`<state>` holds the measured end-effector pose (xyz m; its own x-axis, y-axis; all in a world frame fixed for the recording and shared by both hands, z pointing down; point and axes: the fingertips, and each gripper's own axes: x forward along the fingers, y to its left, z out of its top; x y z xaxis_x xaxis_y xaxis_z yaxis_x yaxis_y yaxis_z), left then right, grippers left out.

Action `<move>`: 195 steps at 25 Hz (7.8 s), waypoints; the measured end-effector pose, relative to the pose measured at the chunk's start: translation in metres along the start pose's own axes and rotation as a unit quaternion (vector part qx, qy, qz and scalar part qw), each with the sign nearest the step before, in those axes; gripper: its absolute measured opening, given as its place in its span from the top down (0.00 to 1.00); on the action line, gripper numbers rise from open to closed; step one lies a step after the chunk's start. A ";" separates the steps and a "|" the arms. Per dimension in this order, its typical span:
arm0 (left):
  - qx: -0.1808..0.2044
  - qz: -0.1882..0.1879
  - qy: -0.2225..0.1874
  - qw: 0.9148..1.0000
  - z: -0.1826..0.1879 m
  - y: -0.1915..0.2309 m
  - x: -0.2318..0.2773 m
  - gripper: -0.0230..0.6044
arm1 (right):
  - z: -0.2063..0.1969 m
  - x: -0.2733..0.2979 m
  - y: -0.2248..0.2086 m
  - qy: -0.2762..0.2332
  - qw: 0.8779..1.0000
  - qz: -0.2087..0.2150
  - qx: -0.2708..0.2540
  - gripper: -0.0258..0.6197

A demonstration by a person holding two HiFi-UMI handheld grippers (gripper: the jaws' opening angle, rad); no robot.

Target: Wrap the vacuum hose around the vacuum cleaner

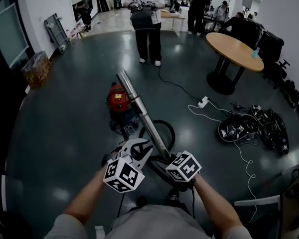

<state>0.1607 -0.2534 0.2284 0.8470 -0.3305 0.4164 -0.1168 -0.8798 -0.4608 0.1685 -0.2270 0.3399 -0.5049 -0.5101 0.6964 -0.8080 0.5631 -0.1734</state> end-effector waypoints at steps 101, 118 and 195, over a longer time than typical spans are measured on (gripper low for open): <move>-0.249 -0.118 0.283 0.918 -0.194 -0.014 0.166 0.74 | 0.040 0.050 -0.178 -0.160 0.925 0.080 0.336 0.57; -0.383 -0.061 0.258 0.885 -0.184 -0.019 0.199 0.74 | 0.063 0.144 -0.198 -0.153 0.861 0.187 0.447 0.57; -0.143 0.046 0.248 0.957 -0.043 0.080 0.257 0.63 | -0.047 0.097 -0.253 0.123 0.965 0.194 -0.126 0.79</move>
<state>0.3464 -0.4235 0.3319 0.4846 -0.4697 0.7379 -0.3756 -0.8736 -0.3094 0.3384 -0.3886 0.4843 -0.6431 -0.0765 0.7619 -0.4570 0.8367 -0.3018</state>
